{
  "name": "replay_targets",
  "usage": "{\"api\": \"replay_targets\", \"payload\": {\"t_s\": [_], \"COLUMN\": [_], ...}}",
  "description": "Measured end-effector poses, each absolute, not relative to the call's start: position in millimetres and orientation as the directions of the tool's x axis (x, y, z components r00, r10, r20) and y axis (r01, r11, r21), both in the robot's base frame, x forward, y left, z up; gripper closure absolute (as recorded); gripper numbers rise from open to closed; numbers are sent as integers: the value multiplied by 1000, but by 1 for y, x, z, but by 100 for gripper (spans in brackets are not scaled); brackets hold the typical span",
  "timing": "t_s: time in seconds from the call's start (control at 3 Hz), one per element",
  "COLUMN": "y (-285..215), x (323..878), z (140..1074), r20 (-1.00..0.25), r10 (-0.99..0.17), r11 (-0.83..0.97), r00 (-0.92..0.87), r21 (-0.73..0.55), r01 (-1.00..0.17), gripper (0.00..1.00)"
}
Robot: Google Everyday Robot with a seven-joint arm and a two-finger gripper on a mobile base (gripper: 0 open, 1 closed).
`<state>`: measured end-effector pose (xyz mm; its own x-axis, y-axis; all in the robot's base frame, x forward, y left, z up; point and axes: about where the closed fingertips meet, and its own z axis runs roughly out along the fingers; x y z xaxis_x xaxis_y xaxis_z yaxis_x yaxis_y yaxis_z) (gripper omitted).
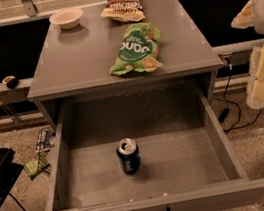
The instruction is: Pick pepsi can from top drawer and place on counter
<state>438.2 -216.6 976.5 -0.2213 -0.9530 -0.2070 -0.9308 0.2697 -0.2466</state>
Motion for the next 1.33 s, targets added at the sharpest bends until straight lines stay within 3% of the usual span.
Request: {"api": "replay_targets", "payload": {"t_s": [0.67, 1.33], "y": [-221, -198], "x": [436, 441], "z": [986, 887], "r20": [-256, -553], "r10": [-939, -807], "r11": [297, 333], "r00": [-232, -205], "r21": [-256, -141], "r01": [-920, -932], "gripper": [0, 0]}}
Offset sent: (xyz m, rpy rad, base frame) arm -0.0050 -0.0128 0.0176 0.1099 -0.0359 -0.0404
